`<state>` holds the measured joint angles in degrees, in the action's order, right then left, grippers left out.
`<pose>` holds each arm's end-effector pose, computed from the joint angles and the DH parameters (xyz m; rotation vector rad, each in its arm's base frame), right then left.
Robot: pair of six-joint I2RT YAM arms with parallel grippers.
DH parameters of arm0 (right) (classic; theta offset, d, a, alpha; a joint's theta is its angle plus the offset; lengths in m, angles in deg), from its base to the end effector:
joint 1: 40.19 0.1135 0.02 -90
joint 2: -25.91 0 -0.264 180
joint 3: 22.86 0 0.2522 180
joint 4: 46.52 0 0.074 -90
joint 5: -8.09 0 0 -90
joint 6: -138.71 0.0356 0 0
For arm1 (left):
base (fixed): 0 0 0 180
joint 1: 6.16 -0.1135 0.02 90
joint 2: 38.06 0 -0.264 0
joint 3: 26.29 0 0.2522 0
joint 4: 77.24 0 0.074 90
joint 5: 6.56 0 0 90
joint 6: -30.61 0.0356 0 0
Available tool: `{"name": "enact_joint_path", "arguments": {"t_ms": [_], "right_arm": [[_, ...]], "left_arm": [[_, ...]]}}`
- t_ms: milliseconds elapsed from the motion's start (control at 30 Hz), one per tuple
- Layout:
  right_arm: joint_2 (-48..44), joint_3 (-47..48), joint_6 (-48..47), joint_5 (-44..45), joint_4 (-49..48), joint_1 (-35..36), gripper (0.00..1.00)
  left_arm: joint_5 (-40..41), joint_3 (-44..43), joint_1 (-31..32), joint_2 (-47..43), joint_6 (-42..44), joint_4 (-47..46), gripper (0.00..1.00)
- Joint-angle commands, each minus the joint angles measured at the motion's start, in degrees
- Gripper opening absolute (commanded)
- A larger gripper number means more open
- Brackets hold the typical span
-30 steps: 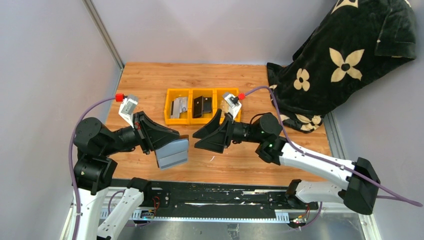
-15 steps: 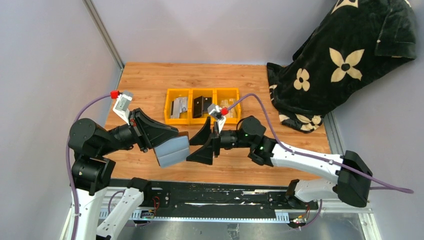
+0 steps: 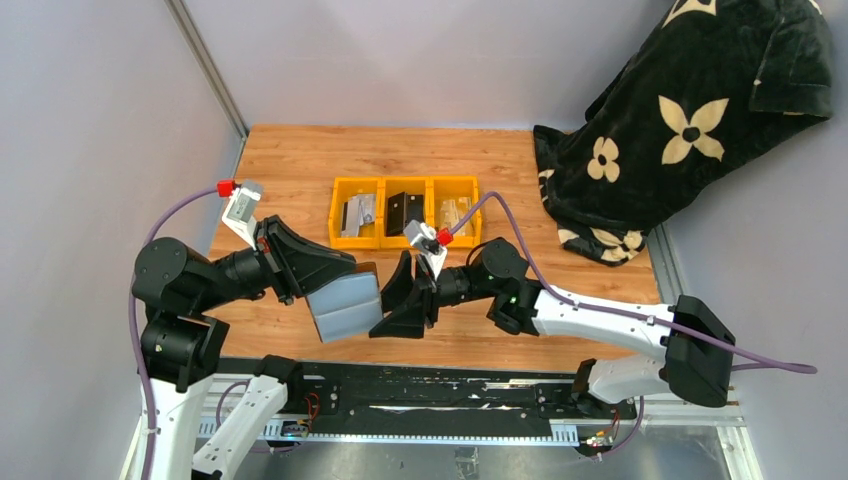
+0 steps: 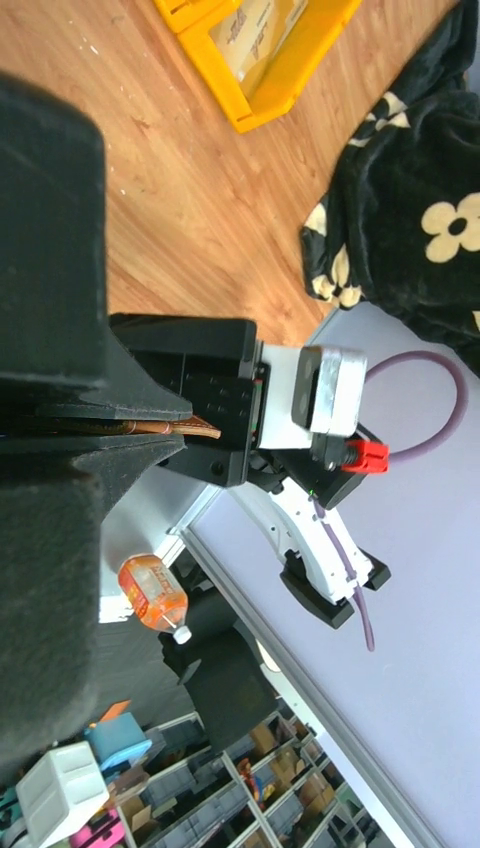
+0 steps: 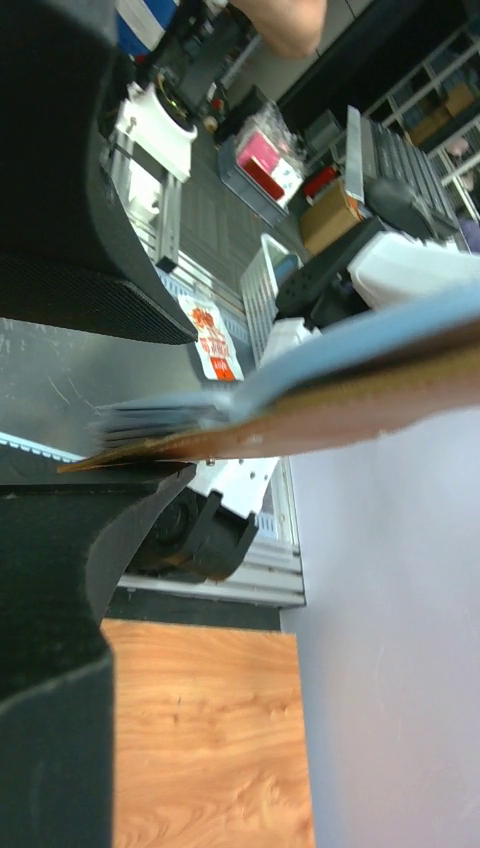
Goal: Take the credit cards out of the card holder
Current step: Remove the credit card from the card holder.
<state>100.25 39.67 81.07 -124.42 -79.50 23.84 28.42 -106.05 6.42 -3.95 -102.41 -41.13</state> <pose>0.1050 0.2704 0.3523 -1.1123 1.0961 1.8297 0.0628 -0.0439 0.4575 0.4674 1.5885 -1.4270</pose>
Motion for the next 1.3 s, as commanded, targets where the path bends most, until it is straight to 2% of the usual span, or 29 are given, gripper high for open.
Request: {"name": "enact_joint_path", "arguments": {"t_ms": [0, 167, 233, 267, 400, 433, 600, 700, 767, 1067, 1133, 1167, 1233, 1267], "right_arm": [[-1.97, -1.86, 0.53, -5.24, -5.26, 2.75, 0.5], [-2.94, -3.05, -2.8, -3.52, -3.43, 4.73, 0.5], [-3.73, -3.47, -4.2, -1.19, -2.38, 4.77, 0.45], [-4.16, -3.51, -4.96, -0.11, -2.16, 4.79, 0.41], [-6.65, -2.36, -8.82, 8.45, 3.68, 4.7, 0.15], [-7.6, -2.25, -9.37, 10.68, 4.28, 4.62, 0.12], [-10.45, -2.15, -10.85, 19.68, 6.66, 4.7, 0.06], [-11.03, -2.87, -8.95, 24.21, 3.64, 4.68, 0.17], [-10.33, -2.3, -7.24, 24.7, 0.74, 4.7, 0.17], [-6.95, 0.63, 0.11, 26.23, -8.57, 4.2, 0.1], [-7.12, 0.98, 1.61, 26.55, -8.95, 3.8, 0.02], [-7.42, 1.38, 2.29, 26.85, -7.8, 3.58, 0.0], [-8.11, 2.89, 3.06, 26.99, -3.06, 3.11, 0.0], [-8.5, 4.34, 2.98, 26.99, 1.24, 2.96, 0.0]], "left_arm": [[2.51, -1.86, 0.08, 0.35, 1.57, -0.82, 0.0], [5.6, -2.95, 0.08, 0.75, 3.19, 0.29, 0.0], [5.13, -3.27, 0.08, 1.09, 3.08, 0.58, 0.0], [4.91, -3.32, 0.08, 1.13, 2.96, 0.6, 0.0], [4.44, -3.26, 0.08, 1.05, 2.88, 1.0, 0.0], [4.34, -3.39, 0.08, 1.04, 2.82, 1.1, 0.0], [3.84, -3.53, 0.08, 0.85, 2.76, 1.44, 0.0], [3.75, -3.16, 0.08, 0.68, 2.87, 1.56, 0.0], [3.29, -2.8, 0.08, 0.7, 2.63, 1.38, 0.0], [2.28, -2.62, 0.08, 0.1, 4.69, 2.88, 0.0], [2.21, -2.76, 0.08, -0.48, 10.11, 5.34, 0.0], [2.52, -2.57, 0.08, -1.02, 13.85, 6.7, 0.01], [3.83, -2.07, 0.08, -2.7, 22.49, 10.12, 0.22], [4.9, -1.9, 0.08, -3.49, 28.29, 11.49, 0.28]]}}
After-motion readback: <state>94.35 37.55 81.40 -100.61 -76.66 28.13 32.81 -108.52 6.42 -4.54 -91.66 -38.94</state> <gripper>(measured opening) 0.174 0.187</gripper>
